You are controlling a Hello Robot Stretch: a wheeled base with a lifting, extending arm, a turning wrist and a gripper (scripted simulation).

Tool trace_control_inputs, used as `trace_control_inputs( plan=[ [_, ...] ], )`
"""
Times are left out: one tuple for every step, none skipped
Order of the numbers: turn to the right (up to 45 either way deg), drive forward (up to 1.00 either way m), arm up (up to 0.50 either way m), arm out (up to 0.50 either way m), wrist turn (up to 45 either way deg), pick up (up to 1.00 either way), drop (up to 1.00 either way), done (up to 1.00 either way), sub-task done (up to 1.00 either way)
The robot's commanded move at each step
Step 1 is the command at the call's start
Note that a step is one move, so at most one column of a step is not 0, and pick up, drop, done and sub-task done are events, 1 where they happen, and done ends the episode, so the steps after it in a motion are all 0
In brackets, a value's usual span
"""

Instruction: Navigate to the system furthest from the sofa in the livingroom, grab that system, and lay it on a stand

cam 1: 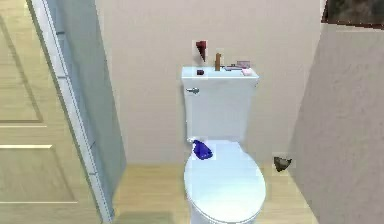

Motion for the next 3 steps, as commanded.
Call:
trace_control_inputs(
  plan=[
    [45.0, 0.0, 0.0, 0.0, 0.0, 0.0, 0.0, 0.0, 0.0],
    [45.0, 0.0, 0.0, 0.0, 0.0, 0.0, 0.0, 0.0, 0.0],
    [45.0, 0.0, 0.0, 0.0, 0.0, 0.0, 0.0, 0.0, 0.0]
  ],
)
